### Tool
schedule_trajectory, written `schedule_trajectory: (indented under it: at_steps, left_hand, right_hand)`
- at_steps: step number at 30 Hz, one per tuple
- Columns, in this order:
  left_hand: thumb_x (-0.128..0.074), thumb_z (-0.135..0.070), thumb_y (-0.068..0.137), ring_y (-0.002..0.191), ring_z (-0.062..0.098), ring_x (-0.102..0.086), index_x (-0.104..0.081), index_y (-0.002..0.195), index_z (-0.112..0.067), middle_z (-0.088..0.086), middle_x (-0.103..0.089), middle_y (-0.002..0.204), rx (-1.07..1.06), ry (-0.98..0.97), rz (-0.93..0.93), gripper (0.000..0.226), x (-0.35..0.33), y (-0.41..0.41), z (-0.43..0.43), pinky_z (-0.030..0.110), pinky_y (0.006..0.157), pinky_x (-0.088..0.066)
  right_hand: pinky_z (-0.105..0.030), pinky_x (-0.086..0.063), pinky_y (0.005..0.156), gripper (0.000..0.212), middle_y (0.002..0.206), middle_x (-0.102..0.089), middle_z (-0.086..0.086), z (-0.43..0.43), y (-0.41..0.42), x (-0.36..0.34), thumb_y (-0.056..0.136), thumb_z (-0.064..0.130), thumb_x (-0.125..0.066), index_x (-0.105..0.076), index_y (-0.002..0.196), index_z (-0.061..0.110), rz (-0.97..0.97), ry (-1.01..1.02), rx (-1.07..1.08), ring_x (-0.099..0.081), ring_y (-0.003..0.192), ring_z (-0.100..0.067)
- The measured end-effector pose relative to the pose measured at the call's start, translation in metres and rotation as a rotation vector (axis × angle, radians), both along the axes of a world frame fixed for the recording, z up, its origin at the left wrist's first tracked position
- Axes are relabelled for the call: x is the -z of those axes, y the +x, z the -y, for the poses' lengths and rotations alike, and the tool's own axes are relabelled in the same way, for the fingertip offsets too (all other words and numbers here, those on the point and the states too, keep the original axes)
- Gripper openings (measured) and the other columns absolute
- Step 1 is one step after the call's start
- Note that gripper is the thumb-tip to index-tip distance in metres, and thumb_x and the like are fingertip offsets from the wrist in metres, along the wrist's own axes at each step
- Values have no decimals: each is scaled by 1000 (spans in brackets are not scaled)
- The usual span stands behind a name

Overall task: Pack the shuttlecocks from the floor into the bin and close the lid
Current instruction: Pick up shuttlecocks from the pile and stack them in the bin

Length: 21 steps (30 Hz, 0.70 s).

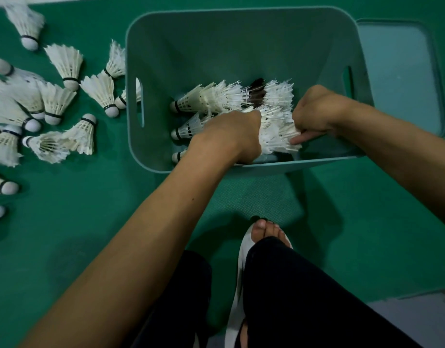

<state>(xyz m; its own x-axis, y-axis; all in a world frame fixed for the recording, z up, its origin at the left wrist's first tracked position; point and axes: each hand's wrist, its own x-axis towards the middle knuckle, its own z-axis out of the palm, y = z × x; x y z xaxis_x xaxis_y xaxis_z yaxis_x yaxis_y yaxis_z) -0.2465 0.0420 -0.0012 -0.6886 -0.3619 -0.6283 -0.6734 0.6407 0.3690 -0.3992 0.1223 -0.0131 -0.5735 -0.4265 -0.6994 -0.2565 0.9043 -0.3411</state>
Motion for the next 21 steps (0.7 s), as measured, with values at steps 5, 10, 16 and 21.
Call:
schedule_trajectory:
  at_steps: [5, 10, 16, 21]
  left_hand:
    - [-48, -6, 94, 94, 22, -55, -53, 128, -21, 3, -56, 104, 74, 56, 10, 38, 3, -2, 0, 35, 74, -43]
    - [-45, -3, 97, 128, 23, -51, -52, 144, -28, 4, -49, 149, 111, 111, 27, 54, 3, -2, 4, 29, 89, -38]
    - [-40, 2, 93, 136, 23, -48, -55, 144, -26, 3, -49, 152, 105, 85, 14, 59, -6, 5, 14, 32, 106, -40]
    - [-41, -2, 96, 139, 23, -45, -50, 148, -29, 1, -42, 157, 141, 114, 79, 60, -1, 10, 12, 37, 112, -39]
  right_hand:
    - [-17, -41, 28, 26, 89, -57, -20, 4, 7, 10, 90, -10, -63, -51, 73, 5, -90, 163, -176, -65, 40, -16]
    - [-23, -41, 45, 19, 80, -60, -18, 4, 16, 1, 89, -1, -58, -50, 73, 5, -327, 214, -428, -61, 55, -25]
    - [-34, -54, 81, 14, 82, -63, -12, 5, 13, -8, 80, 6, -63, -71, 89, 12, -504, -40, -489, -60, 82, -32]
    - [-27, -53, 87, 32, 94, -73, -2, 3, 27, -3, 87, 1, -63, -79, 107, 19, -195, 50, -762, -64, 89, -19]
